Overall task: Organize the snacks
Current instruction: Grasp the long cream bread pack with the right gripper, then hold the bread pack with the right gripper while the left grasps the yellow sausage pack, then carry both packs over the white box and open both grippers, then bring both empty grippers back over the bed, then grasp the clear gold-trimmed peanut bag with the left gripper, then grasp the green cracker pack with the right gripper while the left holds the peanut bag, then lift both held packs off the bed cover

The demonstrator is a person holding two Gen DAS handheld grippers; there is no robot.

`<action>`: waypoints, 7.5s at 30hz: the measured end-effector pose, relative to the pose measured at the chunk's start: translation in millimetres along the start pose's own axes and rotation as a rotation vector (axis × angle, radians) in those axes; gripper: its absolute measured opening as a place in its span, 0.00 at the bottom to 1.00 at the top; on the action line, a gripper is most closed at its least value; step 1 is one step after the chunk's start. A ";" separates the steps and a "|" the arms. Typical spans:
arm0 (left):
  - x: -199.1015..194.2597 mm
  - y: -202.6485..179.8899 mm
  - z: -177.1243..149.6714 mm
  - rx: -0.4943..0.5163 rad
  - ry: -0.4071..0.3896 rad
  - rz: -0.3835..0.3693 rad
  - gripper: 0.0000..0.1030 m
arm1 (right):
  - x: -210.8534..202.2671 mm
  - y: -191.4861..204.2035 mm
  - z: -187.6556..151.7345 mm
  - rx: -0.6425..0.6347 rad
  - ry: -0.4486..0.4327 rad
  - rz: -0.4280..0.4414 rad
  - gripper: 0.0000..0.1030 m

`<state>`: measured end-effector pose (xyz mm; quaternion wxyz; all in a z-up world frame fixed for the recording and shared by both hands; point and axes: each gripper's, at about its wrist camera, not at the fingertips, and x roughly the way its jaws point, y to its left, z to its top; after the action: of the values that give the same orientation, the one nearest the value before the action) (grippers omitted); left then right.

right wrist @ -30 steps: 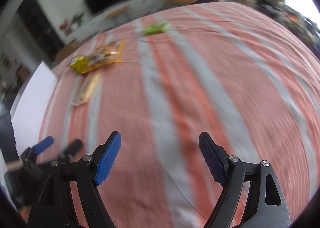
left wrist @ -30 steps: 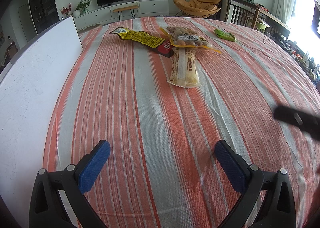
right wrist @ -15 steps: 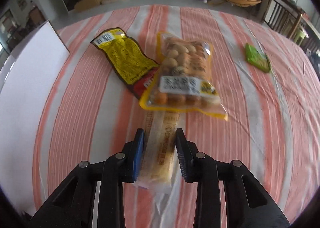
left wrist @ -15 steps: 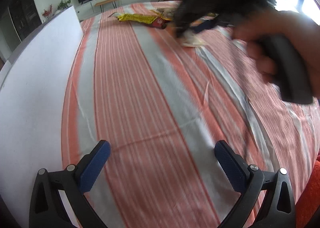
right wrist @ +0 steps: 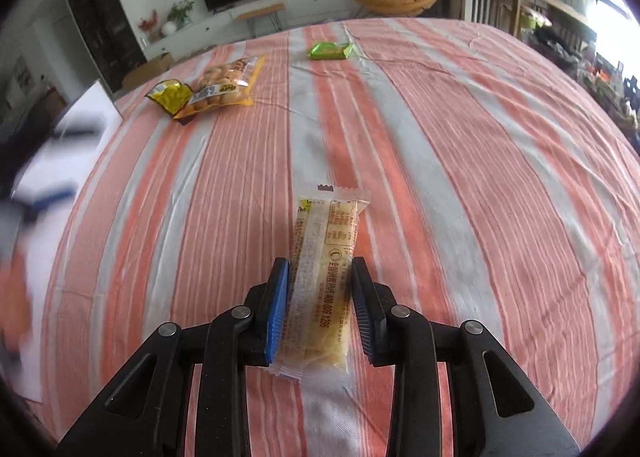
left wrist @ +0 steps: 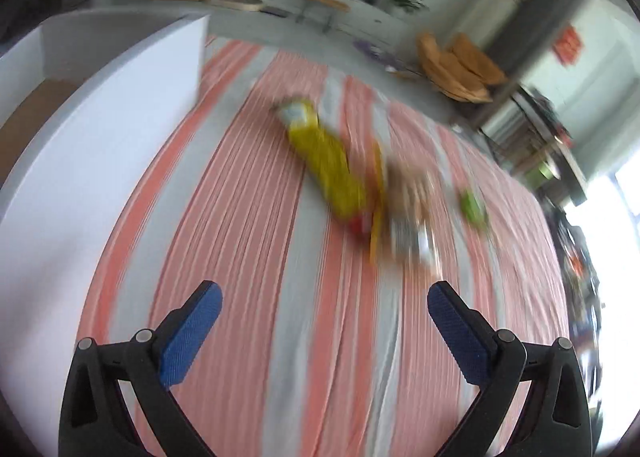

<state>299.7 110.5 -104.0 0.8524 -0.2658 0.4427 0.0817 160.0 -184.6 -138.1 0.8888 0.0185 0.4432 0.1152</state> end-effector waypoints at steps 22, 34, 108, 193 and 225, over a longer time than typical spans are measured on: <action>11.4 -4.5 -78.9 0.540 0.282 -0.110 0.37 | 4.0 4.5 -4.7 -0.032 -0.063 -0.009 0.36; -14.2 -1.3 -143.4 0.611 0.257 0.025 0.78 | -15.0 -12.9 -21.7 0.137 -0.051 0.045 0.61; -30.9 -25.8 -167.2 0.620 0.007 0.045 1.00 | -36.5 -35.1 -35.3 0.265 -0.089 -0.207 0.67; 11.2 -20.0 -121.6 0.596 -0.006 0.052 1.00 | 187.4 -2.8 255.0 0.069 0.081 -0.151 0.50; 10.4 -25.2 -123.1 0.582 0.064 0.083 1.00 | -10.9 -10.7 -13.0 0.172 0.086 -0.070 0.76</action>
<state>227.8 23.6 -160.2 0.8745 0.0057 0.4845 -0.0223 145.4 -198.4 -138.9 0.8675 0.0740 0.4896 0.0463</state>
